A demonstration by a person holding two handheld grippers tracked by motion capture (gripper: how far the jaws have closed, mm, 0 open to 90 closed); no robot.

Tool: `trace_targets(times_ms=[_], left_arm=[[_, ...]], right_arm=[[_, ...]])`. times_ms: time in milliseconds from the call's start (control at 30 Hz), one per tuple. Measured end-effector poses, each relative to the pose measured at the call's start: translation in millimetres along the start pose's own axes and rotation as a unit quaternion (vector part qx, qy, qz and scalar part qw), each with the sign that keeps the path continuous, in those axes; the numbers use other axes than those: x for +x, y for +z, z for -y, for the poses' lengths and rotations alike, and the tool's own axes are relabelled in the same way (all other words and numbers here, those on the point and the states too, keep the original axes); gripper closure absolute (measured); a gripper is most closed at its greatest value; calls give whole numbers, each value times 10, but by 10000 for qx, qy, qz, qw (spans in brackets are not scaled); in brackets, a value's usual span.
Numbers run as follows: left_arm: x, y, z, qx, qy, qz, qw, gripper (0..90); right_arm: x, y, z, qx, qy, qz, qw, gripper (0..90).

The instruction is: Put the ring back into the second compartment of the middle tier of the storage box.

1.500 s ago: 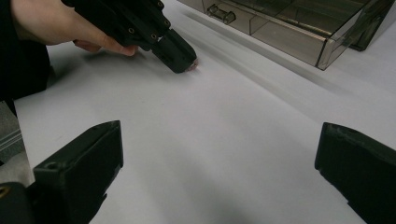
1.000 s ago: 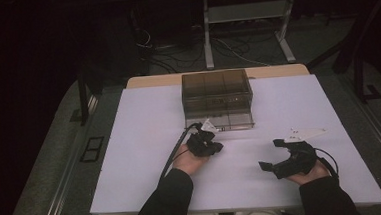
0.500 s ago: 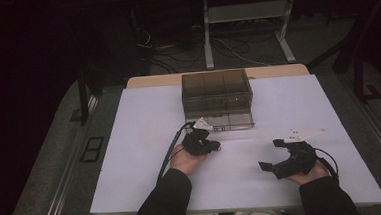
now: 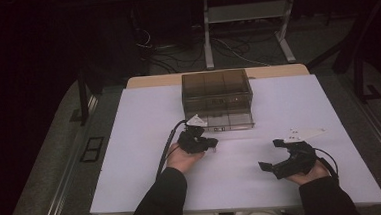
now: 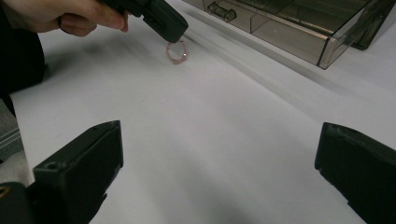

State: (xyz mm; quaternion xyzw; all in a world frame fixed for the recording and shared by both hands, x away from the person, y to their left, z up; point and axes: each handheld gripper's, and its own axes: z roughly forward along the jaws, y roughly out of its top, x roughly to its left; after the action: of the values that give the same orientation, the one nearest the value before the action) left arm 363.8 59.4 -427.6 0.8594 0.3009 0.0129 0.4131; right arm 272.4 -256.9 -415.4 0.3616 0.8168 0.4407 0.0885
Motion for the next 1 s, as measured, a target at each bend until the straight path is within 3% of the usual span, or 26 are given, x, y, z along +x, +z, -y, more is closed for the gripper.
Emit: trace_targets(times_ms=[1000], left_arm=[[3, -272, -110, -217, -59, 80, 9997, 874]], right_arm=[[6, 1, 0, 7, -7, 0, 10000, 5]])
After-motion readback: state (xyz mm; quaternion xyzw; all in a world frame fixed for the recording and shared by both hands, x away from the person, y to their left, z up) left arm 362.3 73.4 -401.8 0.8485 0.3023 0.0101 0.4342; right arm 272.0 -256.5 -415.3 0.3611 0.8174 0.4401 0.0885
